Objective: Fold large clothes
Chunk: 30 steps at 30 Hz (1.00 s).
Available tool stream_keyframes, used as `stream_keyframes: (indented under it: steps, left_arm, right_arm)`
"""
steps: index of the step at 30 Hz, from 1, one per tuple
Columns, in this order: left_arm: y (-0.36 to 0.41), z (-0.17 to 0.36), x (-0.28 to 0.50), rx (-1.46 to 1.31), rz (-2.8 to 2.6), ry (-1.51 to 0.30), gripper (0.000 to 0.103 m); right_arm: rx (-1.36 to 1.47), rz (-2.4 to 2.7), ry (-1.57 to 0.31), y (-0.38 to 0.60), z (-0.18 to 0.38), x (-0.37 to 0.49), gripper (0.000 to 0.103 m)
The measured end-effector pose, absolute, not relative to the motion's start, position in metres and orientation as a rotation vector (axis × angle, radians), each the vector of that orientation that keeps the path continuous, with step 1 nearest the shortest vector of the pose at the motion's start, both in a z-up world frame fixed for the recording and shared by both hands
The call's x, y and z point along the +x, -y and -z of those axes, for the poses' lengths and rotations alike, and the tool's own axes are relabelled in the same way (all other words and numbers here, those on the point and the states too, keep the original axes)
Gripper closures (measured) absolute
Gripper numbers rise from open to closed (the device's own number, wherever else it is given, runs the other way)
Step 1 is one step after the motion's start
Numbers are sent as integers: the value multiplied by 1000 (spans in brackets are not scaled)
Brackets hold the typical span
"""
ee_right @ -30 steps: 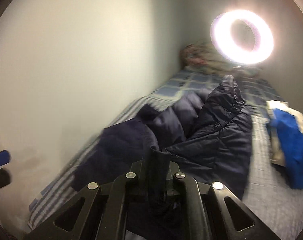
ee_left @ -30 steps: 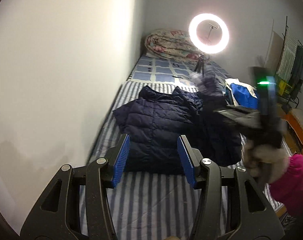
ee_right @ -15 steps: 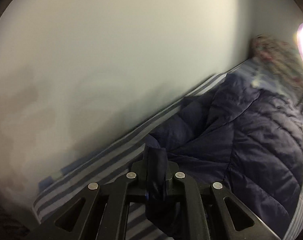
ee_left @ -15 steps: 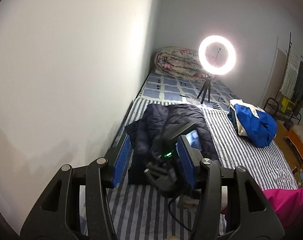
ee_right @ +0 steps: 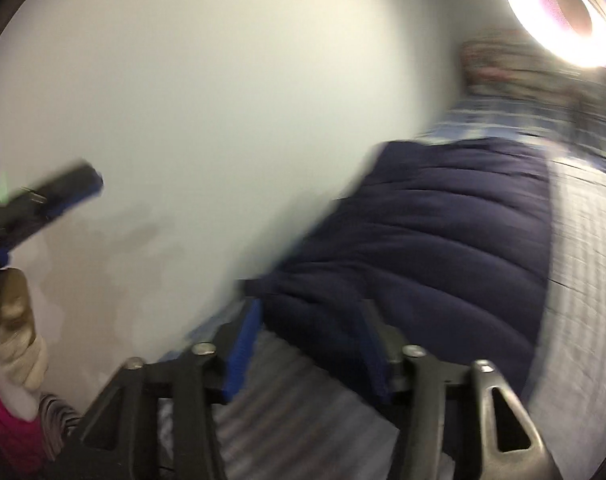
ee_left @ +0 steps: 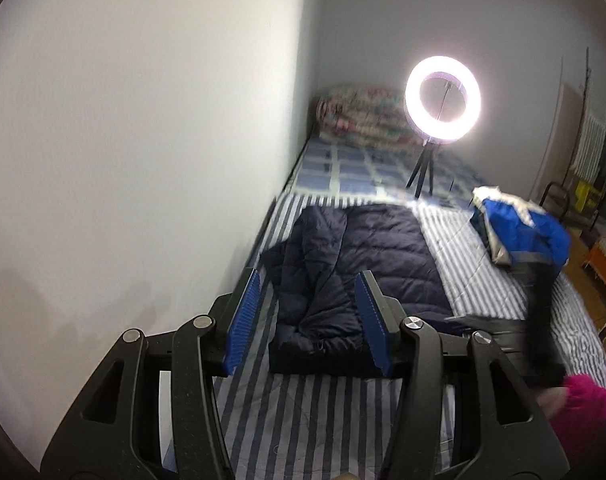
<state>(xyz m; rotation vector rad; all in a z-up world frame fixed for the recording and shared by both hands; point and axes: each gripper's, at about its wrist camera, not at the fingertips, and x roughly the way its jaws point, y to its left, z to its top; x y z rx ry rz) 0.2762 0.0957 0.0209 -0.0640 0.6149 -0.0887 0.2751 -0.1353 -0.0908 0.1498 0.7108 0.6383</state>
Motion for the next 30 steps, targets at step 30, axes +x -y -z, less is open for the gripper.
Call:
stream_keyframes:
  steps: [30]
  left_arm:
    - [-43,172,468,347,-62,-946,67]
  right_arm:
    - [636,-615,-1009,234,203,369,59]
